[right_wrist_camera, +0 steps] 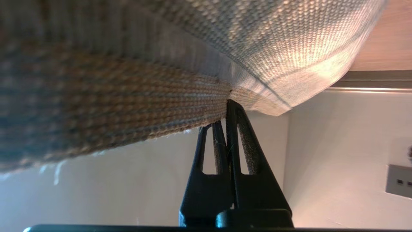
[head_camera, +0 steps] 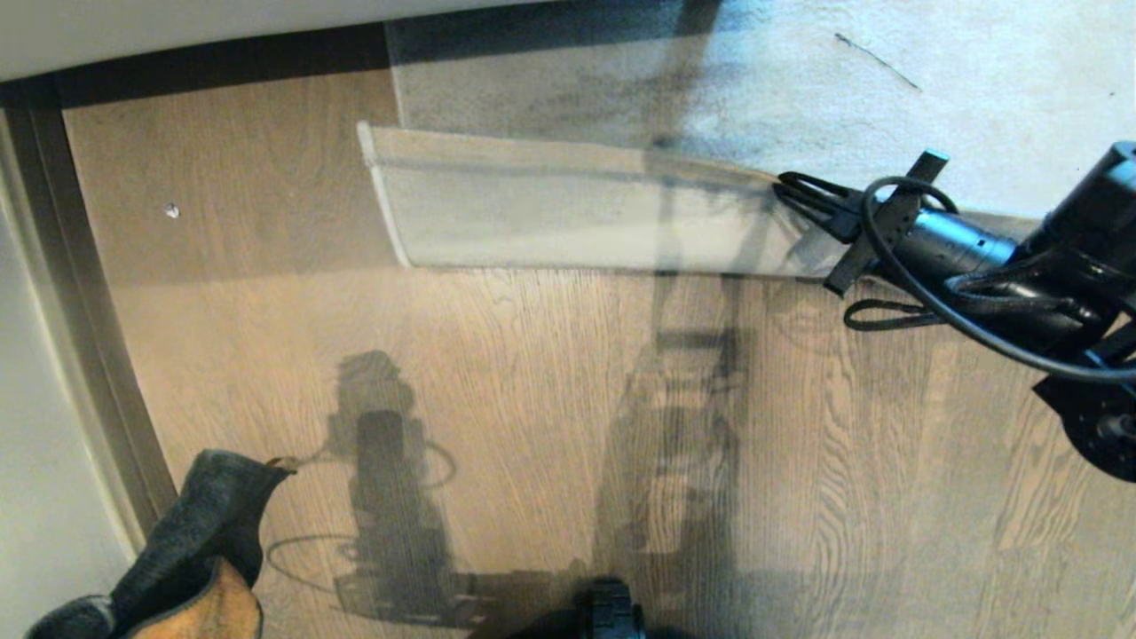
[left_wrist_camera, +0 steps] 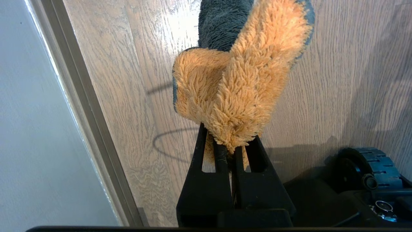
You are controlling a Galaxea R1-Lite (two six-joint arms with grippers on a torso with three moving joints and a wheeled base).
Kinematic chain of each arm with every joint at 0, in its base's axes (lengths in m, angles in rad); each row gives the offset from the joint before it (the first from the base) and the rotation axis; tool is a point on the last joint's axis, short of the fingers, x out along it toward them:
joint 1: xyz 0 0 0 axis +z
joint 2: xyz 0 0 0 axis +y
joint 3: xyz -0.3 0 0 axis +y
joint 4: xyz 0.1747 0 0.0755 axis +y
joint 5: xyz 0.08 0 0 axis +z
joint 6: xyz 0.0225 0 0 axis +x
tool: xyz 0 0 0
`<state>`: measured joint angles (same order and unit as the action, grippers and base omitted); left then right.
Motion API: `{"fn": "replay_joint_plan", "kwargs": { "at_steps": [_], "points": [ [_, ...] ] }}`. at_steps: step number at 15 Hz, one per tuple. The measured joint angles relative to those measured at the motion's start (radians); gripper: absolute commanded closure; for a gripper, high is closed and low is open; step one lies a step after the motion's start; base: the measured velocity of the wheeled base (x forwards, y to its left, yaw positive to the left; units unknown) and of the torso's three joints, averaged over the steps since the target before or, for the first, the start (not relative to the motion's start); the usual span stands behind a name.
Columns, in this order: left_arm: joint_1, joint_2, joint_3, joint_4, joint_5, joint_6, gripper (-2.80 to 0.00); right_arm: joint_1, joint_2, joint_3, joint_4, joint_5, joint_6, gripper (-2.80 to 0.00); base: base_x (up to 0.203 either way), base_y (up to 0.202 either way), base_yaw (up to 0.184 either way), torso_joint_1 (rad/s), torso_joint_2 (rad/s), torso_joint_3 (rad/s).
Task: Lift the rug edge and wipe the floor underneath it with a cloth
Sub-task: Wipe the floor under the carpet with a rag
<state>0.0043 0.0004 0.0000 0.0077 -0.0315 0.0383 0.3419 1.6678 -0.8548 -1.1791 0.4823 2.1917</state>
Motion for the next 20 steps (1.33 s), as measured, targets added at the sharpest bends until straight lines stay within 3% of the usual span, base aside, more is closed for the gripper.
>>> {"fn": "replay_joint_plan", "kwargs": {
  "at_steps": [3,15,16,20],
  "points": [
    [0.0,0.0,0.0,0.0,0.0,0.0,0.0,0.0,-0.016,0.027,-0.083,0.003,0.006,0.0,0.0,0.0,0.0,0.0,0.0,0.0],
    [0.0,0.0,0.0,0.0,0.0,0.0,0.0,0.076,-0.024,0.038,-0.181,0.0,0.016,0.0,0.0,0.0,0.0,0.0,0.0,0.0],
    [0.0,0.0,0.0,0.0,0.0,0.0,0.0,0.077,-0.024,0.046,-0.199,0.0,0.016,-2.8,0.0,0.0,0.0,0.0,0.0,0.0],
    [0.0,0.0,0.0,-0.001,0.0,0.0,0.0,0.075,-0.021,0.072,-0.23,0.008,0.015,-2.8,0.0,0.0,0.0,0.0,0.0,0.0]
  ]
}}
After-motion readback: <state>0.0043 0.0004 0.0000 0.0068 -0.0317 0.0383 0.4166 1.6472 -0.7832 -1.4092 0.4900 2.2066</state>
